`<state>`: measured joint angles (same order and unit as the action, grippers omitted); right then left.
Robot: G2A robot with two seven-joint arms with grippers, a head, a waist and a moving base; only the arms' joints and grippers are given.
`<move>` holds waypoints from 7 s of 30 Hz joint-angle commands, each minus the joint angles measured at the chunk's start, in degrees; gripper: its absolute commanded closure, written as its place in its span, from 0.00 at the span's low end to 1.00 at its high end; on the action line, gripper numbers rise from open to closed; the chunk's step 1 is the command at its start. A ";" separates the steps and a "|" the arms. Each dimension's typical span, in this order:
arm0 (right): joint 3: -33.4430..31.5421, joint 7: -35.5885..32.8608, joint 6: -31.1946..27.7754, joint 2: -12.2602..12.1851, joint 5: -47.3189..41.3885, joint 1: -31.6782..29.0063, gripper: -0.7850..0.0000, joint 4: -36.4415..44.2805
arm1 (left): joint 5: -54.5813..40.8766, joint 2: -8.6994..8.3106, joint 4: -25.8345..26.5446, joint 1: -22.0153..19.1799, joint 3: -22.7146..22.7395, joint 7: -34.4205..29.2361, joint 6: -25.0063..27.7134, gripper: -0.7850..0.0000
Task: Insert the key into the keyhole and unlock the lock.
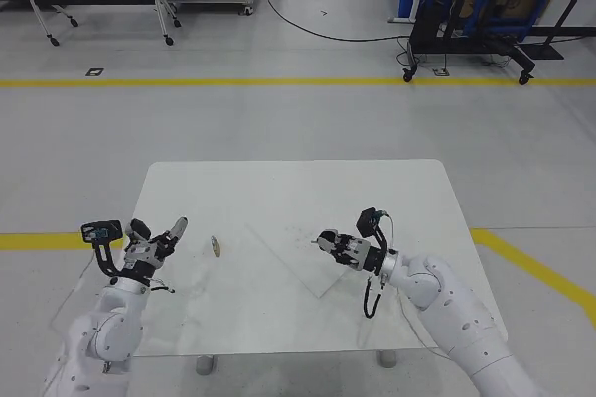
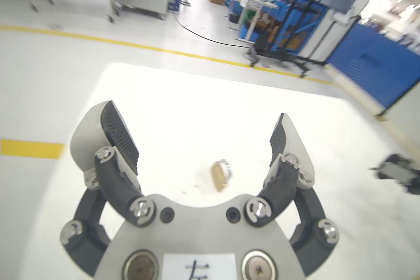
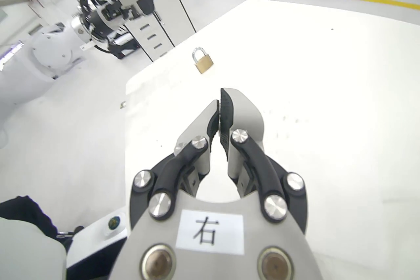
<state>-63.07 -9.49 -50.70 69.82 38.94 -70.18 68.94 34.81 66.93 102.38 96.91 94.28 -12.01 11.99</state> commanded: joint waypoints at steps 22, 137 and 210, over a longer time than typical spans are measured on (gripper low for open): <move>18.31 -33.37 -7.30 2.16 -59.42 9.22 1.00 -7.40 | -51.08 -0.69 -3.13 -2.88 -7.45 -44.26 5.56 0.27; 38.15 -36.79 -7.30 -2.88 -77.36 20.38 1.00 -13.79 | 34.17 -1.20 -18.77 -16.44 -22.93 -6.12 -10.33 1.00; 38.15 -36.79 -7.30 -2.88 -77.36 20.38 1.00 -13.79 | 20.59 -2.67 -11.34 -13.90 -15.97 -14.33 4.91 1.00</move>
<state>-24.92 -46.29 -58.00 66.95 -38.42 -49.80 55.15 59.79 64.20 90.43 82.93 77.84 -25.74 16.43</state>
